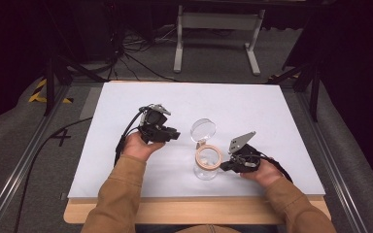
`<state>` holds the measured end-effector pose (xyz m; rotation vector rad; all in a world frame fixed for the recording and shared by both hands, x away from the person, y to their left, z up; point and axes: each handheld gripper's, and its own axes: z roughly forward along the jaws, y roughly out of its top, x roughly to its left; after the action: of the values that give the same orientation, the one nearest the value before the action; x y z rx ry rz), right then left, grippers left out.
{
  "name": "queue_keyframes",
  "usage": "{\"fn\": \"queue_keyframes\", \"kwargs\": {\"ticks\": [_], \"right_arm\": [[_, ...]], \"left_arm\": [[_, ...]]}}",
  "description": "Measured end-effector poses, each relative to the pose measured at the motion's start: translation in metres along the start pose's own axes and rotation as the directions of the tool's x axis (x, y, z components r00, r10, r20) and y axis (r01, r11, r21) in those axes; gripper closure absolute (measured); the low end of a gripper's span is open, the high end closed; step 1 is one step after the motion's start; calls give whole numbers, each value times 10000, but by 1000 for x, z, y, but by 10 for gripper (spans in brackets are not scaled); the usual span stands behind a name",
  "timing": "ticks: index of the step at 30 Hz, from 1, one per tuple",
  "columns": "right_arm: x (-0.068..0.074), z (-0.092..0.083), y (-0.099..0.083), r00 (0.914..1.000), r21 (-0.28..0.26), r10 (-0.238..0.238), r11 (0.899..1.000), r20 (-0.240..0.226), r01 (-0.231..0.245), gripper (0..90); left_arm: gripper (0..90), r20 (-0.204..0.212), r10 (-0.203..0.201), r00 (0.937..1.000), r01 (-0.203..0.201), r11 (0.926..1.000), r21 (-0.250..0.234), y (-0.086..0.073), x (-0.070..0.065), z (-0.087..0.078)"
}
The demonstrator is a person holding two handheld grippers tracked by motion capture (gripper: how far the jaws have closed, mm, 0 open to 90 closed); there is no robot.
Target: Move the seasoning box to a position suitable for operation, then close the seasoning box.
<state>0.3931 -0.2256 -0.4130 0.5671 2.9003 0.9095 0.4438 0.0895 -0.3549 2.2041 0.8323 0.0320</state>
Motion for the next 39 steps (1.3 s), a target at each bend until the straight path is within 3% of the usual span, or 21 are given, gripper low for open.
{"fn": "queue_keyframes", "kwargs": {"ticks": [4,7,11,15,17,18,19,23,27,29,33,36,39], "right_arm": [[4,3,3,9998,86,-121,9999,-135,123,889],[8,7,6,9993,207,-259,9994,-283,265,885],[10,9,8,9986,310,-334,9989,-403,347,879],[9,4,7,9976,55,-386,9992,-575,390,887],[2,-11,7,9998,-12,-64,10000,180,64,891],[0,-18,6,9995,-347,167,9993,258,-158,892],[-2,-25,6,9988,-705,358,9969,332,-334,892],[3,-43,11,9968,-1884,479,9815,647,-349,892],[12,-54,20,9978,-2724,440,9618,491,-290,892],[16,-58,27,9985,-3087,485,9504,238,-388,891],[20,-56,33,9973,-3348,707,9395,-172,-724,884],[21,-52,36,9952,-3320,944,9382,-250,-974,878],[20,-49,37,9936,-3404,1083,9334,-335,-1132,872]], "left_arm": [[721,-110,-81,9999,83,9998,182,0,2,0],[696,-168,-121,9998,122,9999,50,-1,3,-2],[765,-362,104,9993,-101,9999,85,-1,3,-4],[769,49,-266,9996,267,9993,-275,0,7,-6],[801,185,-203,9996,213,9983,-539,0,8,-9],[815,246,-290,9993,309,9965,-772,0,8,-10],[839,289,-463,9985,490,9939,-993,1,6,-12],[862,-28,-423,9991,413,9867,-1575,3,0,-12],[865,-310,-265,9992,207,9847,-1732,6,-4,-7],[867,-210,-201,9996,161,9843,-1757,9,-6,-1],[866,-34,-157,9999,148,9838,-1787,12,-10,4],[864,-31,17,10000,-22,9837,-1799,13,-12,5],[862,134,-48,9999,74,9802,-1979,13,-14,7]]}}
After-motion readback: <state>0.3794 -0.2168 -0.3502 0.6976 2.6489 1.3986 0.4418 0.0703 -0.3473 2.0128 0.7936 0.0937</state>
